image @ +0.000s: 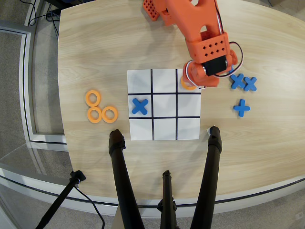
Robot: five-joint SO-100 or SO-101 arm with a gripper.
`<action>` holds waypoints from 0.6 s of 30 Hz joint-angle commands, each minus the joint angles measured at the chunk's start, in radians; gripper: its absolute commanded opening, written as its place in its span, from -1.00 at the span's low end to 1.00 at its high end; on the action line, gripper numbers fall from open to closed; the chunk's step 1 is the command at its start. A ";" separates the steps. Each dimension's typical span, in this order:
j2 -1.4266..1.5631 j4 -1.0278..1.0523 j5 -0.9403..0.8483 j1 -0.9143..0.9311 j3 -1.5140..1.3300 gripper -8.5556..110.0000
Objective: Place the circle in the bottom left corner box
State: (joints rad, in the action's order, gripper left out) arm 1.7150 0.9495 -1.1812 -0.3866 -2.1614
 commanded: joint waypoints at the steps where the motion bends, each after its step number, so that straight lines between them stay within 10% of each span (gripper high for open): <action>1: 0.075 0.114 -0.037 0.014 0.104 -0.67; 18: 0.887 0.230 -0.186 0.169 -0.206 -0.67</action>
State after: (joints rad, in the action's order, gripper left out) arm 2.4053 1.1796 -1.3254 -0.2439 -2.2365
